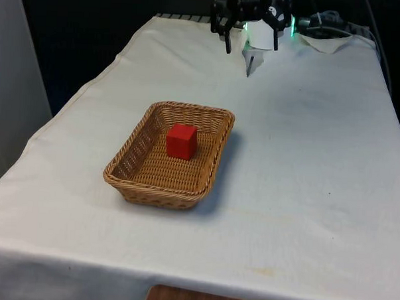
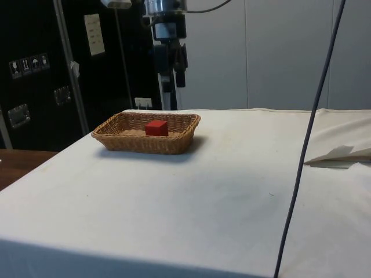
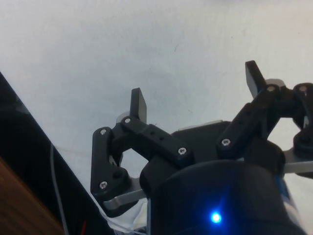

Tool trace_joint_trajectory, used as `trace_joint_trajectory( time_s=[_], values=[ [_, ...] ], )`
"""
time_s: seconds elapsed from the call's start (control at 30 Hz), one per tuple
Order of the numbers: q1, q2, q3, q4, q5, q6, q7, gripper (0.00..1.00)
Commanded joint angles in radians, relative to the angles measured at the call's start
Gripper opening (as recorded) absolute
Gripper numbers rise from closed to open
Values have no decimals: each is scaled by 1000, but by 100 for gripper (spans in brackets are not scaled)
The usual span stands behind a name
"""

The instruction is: Pick up the cube and place it into the basket.

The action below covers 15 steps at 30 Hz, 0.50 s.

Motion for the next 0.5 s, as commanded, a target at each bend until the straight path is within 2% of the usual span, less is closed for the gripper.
trace_joint_trajectory(
  time_s=[0.0,0.07,0.1,0.4,0.43,0.47],
  values=[
    [1,-12,-2,-15,-12,19,17,100],
    [-1,-5,0,-6,0,4,5,100],
    [0,-17,-2,-22,-12,24,22,100],
    [-1,-41,-1,-57,-12,50,52,100],
    [-2,-32,0,-47,0,35,38,100],
    [-2,-42,-1,-59,-12,51,54,100]
  ],
)
